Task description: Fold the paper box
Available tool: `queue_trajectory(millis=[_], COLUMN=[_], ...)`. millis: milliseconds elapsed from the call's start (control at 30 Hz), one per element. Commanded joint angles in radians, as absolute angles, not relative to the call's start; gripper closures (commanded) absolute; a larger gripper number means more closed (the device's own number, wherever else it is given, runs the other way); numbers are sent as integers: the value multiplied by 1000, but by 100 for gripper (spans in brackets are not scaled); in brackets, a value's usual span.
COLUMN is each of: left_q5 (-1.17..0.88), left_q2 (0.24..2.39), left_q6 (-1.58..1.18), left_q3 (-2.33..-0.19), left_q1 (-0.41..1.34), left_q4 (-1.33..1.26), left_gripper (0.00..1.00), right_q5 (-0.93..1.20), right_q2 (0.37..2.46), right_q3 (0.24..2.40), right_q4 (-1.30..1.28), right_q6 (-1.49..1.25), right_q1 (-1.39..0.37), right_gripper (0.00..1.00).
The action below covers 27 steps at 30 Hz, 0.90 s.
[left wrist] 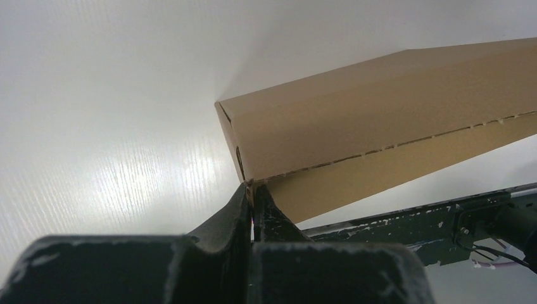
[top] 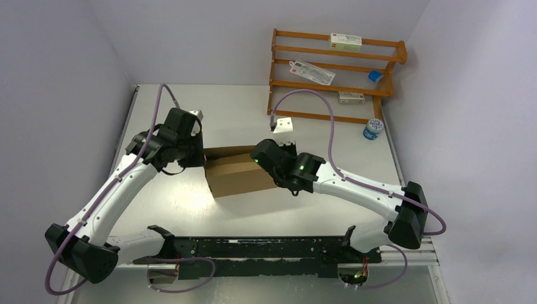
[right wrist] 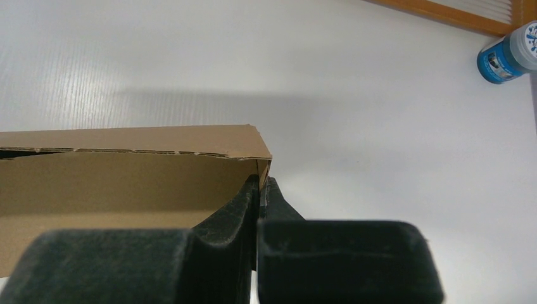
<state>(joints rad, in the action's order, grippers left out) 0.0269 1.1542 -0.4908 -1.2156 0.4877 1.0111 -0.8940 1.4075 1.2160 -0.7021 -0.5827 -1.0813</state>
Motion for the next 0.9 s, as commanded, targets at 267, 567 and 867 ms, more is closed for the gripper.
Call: queue_trajectory(millis=[267, 567, 867], left_q5=[-31, 146, 226], left_q2=[1201, 1176, 1165], left_q6=[-504, -539, -537], left_q3=[-1173, -1134, -1165], left_q1=[540, 622, 644], left_q4=[971, 1011, 1031], left_gripper=[95, 95, 95], right_q5=[-847, -862, -829], right_q2=[1405, 1359, 1318], right_q3=[1206, 1156, 1105], right_q4=[-623, -580, -512], right_q6=[-624, -637, -623], right_q1=[-1098, -1098, -1098], right_gripper=[100, 100, 100])
